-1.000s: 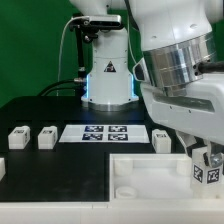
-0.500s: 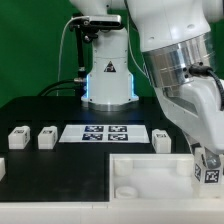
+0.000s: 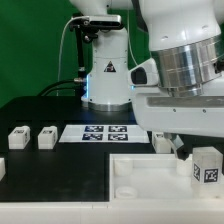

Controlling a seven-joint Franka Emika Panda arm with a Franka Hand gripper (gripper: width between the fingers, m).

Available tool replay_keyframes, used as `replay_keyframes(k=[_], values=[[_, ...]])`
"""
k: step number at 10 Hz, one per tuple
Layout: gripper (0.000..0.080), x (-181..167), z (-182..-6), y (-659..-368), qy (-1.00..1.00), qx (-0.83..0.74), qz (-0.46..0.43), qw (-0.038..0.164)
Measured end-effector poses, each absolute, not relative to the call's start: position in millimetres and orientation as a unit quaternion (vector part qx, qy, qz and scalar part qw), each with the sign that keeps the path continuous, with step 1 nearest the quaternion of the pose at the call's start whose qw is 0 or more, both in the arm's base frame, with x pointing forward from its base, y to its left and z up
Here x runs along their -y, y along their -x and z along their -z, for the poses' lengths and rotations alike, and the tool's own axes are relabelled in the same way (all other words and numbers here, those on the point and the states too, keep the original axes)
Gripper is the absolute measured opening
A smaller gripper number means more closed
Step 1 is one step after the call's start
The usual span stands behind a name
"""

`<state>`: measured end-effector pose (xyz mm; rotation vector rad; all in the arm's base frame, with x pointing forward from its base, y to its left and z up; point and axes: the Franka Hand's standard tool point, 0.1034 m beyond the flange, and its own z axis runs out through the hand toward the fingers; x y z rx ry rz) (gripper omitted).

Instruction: Assemble one leg

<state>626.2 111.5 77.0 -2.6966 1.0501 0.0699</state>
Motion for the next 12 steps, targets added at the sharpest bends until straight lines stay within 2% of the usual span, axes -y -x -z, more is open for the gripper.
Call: replay_keyframes(k=[1,3,4,5,6,8,12], values=[[0.0649,-111.5,-76.9,-626.1,0.938,-0.323,-0.019,0.124],[0.0649,-105.6,-76.9,-629.1,0.986,-0.129,0.017,0.101],[0.0649,-105.3,-76.6,-631.2,0.99,-0.098,0.033,0.099],[0.059,-106.5,-76.2,-630.4,0.987,-0.123,0.029,0.102],[0.059,-106.5,-76.3,-630.5,0.986,-0.131,0.028,0.103],[0.0318,-108.9,-76.6,-630.6,0.966,-0.233,0.017,0.111],[0.031,-103.8,-75.7,-631.1,0.896,-0.426,-0.009,0.125]])
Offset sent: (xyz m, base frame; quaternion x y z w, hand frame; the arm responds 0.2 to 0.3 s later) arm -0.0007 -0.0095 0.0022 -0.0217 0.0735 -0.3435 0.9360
